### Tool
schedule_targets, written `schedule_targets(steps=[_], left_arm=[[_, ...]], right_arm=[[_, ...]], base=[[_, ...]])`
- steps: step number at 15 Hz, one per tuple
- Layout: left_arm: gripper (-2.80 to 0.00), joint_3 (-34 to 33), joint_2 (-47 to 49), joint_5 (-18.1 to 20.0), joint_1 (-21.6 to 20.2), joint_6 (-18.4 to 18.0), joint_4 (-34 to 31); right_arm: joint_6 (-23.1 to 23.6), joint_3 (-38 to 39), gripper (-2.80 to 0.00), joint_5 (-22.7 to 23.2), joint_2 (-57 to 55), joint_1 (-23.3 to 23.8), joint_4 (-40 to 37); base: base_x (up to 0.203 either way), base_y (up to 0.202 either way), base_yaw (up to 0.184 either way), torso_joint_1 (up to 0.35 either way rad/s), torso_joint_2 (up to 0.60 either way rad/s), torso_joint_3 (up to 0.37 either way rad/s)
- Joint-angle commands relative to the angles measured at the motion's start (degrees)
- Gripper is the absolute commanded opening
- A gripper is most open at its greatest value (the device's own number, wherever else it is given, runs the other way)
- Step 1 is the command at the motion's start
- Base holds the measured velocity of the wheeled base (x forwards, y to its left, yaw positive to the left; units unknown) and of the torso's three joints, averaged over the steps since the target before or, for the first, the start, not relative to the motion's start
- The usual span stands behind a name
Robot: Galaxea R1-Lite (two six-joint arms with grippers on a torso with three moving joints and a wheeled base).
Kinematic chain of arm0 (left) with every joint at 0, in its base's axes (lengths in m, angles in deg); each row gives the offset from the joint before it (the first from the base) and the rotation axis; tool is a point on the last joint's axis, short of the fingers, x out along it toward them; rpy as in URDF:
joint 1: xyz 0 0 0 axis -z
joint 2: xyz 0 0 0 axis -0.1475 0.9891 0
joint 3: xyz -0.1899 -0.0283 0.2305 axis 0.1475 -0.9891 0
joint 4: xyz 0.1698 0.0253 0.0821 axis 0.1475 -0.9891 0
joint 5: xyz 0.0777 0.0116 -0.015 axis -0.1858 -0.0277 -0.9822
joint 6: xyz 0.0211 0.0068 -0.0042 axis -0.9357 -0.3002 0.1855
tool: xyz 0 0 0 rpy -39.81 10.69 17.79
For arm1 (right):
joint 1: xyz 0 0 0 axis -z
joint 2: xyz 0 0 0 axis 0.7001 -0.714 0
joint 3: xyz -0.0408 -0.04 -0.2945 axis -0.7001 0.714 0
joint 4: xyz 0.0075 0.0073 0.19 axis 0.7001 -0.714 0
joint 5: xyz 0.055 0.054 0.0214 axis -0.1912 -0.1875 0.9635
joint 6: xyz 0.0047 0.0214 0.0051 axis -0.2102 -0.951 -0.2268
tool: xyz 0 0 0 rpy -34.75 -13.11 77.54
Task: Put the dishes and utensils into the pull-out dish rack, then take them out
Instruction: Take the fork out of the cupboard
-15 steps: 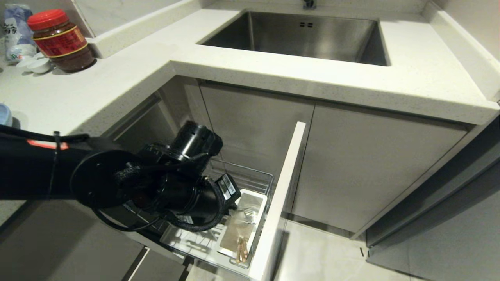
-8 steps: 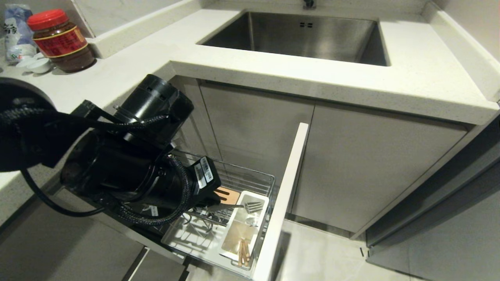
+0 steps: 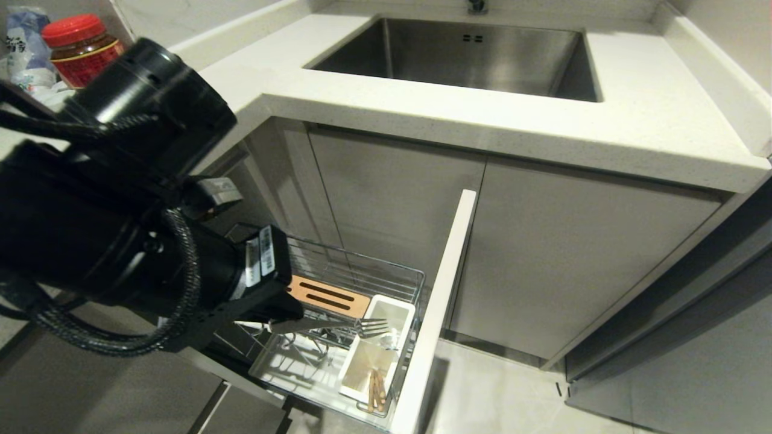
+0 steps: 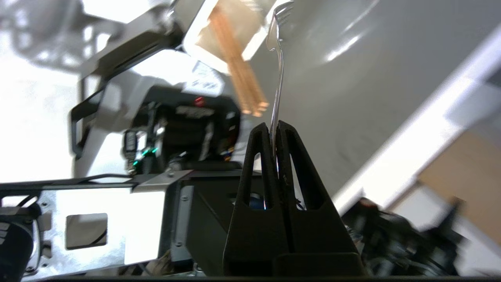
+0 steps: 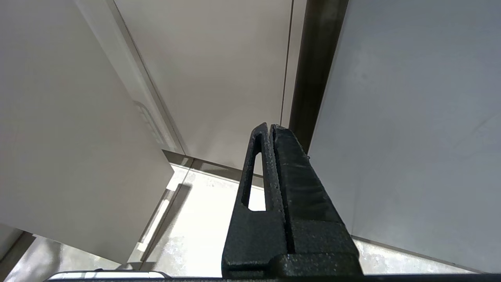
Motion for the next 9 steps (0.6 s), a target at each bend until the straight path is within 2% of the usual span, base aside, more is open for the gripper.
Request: schedule_targets(steps=[1, 3, 6, 9], left_arm=[[-2.80, 4.0, -4.6, -0.4, 0.0, 0.3, -2.4], [-2.80, 7.3, -6.8, -2.7, 0.1, 0.3, -4.7], [-2.80, 12.1, -11.2, -9.6, 0.0, 0.2, -5.8], [-2.80, 16.2, -16.0, -14.1, -0.5, -2.2, -5.3]], right_arm=[[0.0, 1.5, -2.80, 0.0, 0.0, 0.0, 0.0], [0.0, 1.5, -2.80, 0.0, 0.0, 0.0, 0.1], [0.0, 1.5, -2.80, 0.0, 0.0, 0.0, 0.0], [0.0, 1.5, -2.80, 0.0, 0.0, 0.0, 0.0]], base=[[0.000, 0.000, 0.000, 0.000, 0.00, 0.000], [0.000, 0.000, 0.000, 0.000, 0.00, 0.000], [0.000, 0.000, 0.000, 0.000, 0.00, 0.000], [0.000, 0.000, 0.000, 0.000, 0.00, 0.000]])
